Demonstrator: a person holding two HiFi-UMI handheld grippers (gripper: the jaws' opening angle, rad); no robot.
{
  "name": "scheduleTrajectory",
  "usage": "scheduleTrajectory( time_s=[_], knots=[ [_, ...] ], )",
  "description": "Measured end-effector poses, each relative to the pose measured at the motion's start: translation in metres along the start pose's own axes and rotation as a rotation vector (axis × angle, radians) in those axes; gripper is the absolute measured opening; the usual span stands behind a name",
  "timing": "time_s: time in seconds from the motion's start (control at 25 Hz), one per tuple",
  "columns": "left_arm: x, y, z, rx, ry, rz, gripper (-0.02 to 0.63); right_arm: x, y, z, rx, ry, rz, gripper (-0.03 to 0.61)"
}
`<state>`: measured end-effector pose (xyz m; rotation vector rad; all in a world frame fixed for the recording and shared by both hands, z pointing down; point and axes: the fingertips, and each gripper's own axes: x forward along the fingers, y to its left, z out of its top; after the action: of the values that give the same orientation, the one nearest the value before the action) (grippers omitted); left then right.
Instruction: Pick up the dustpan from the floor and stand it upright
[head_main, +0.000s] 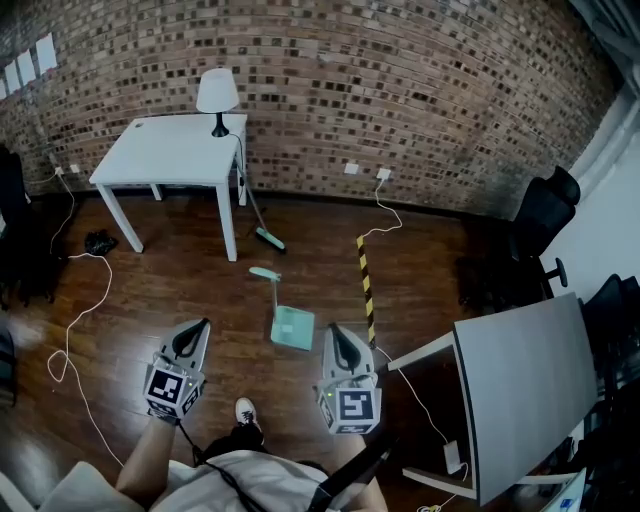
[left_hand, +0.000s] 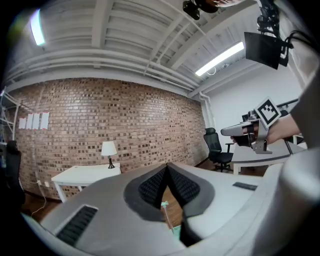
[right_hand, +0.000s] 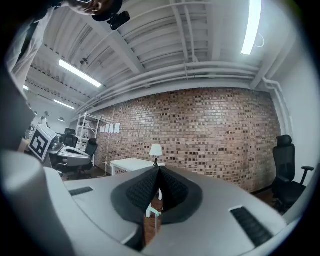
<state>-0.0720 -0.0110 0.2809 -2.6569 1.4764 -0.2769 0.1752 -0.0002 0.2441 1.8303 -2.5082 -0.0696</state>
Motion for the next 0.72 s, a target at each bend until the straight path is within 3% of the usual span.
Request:
scheduleTrajectory(
  time_s=[0.16,0.32,0.52,0.72],
  knots=[
    [-0.044,-0.062,0.014,0.028,-0.039,0.027,-0.005,-0.074,-0.006,0.004,-0.024,-0.032,0.025,-0.019],
    [-0.103,-0.140,0.016,0.030,-0.048,0.078,-0.005,-0.168,-0.003,0.000,-0.069,0.000,0.082,-0.019],
    [-0.170,-0.230,0.008,0.006,-0.013,0.117,-0.005,-0.279,-0.017,-0.017,-0.032,0.015,0.117,-0.019],
    [-0.217,-0.273,0.011,0.024,0.021,0.095,-0.005,-0.342,-0.020,-0.027,0.011,0.020,0.079,-0.020]
  ],
)
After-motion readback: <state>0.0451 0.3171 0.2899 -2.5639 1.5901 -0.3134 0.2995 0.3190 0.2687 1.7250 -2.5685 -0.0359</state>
